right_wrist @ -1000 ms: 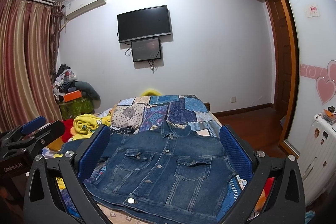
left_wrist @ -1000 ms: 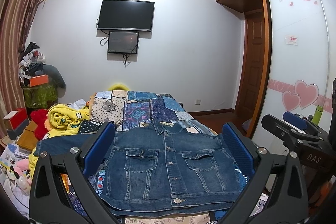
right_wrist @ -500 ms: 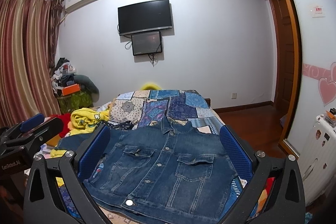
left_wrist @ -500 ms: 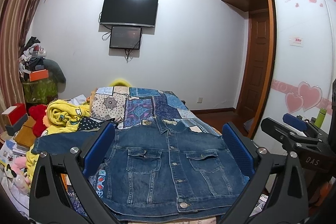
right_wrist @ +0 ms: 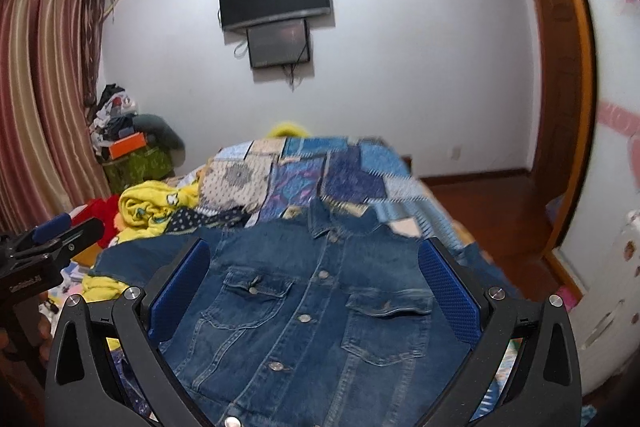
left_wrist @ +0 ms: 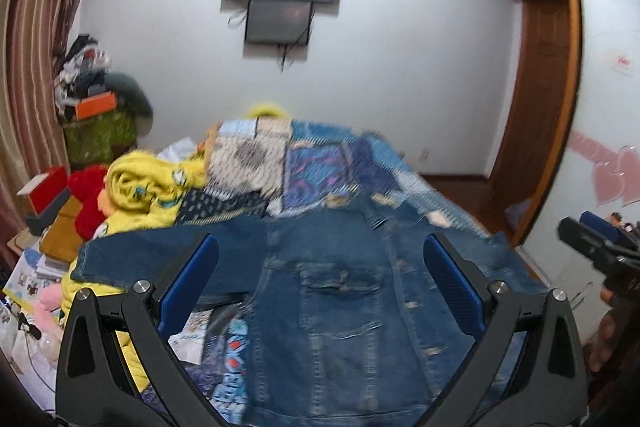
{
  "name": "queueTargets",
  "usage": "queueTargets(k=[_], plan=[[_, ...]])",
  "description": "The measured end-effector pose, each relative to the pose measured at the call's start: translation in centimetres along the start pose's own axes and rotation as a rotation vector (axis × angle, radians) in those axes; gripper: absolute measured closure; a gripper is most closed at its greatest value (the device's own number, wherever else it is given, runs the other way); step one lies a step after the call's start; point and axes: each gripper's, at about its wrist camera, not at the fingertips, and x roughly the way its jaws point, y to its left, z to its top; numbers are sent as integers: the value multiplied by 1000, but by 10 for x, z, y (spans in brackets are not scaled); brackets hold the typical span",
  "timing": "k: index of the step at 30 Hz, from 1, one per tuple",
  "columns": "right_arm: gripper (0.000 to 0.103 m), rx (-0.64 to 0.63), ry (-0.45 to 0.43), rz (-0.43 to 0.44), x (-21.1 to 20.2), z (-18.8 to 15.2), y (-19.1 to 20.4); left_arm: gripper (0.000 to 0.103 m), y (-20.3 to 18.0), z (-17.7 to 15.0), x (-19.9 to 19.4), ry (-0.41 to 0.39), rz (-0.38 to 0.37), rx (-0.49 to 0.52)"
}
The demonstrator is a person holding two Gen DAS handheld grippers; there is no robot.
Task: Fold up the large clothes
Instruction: 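Lower the left tool to the jacket sleeve and close on its cuff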
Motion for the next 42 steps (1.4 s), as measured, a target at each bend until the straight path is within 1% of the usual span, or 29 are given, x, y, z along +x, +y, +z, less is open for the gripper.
queueTargets(k=[2, 6, 9, 11, 13, 15, 18, 21, 24, 27, 29, 30, 33, 35, 37, 39, 41, 42], plan=[[0, 4, 50, 6, 20, -4, -3, 0, 14, -3, 22, 44, 38, 10], [0, -18, 180, -17, 64, -16, -5, 0, 46, -20, 68, 156, 120, 31], [0, -32, 288, -37, 94, -28, -8, 0, 75, -41, 99, 246, 171, -5], [0, -53, 350, -71, 110, -38, -11, 0, 96, -57, 115, 296, 184, -45], [0, -85, 396, -113, 125, -42, -12, 0, 116, -73, 128, 346, 202, -82], [0, -120, 431, -137, 137, -45, -13, 0, 134, -85, 137, 381, 214, -114], [0, -170, 485, -165, 156, -49, -13, 0, 168, -98, 150, 421, 195, -194], [0, -193, 540, -170, 172, -50, -12, 0, 195, -101, 159, 431, 173, -265], [0, -206, 549, -162, 180, -48, -10, 0, 223, -107, 173, 449, 157, -339], [0, -244, 526, -185, 187, -45, -5, 3, 249, -114, 186, 461, 107, -441], [0, -252, 523, -176, 190, -41, -7, 9, 259, -118, 195, 473, 102, -485], [0, -245, 523, -170, 194, -41, -8, 11, 266, -121, 200, 479, 102, -507], [0, -209, 525, -152, 199, -38, -12, 15, 279, -126, 209, 483, 82, -568], [0, -193, 525, -149, 200, -38, -14, 20, 285, -127, 215, 481, 78, -588], [0, -183, 533, -139, 201, -39, -15, 21, 289, -127, 220, 480, 80, -597], [0, -172, 540, -131, 201, -40, -15, 27, 292, -127, 224, 477, 91, -598], [0, -168, 542, -122, 200, -41, -15, 42, 297, -126, 228, 480, 115, -591], [0, -168, 540, -120, 199, -41, -14, 47, 300, -126, 229, 480, 127, -588]])
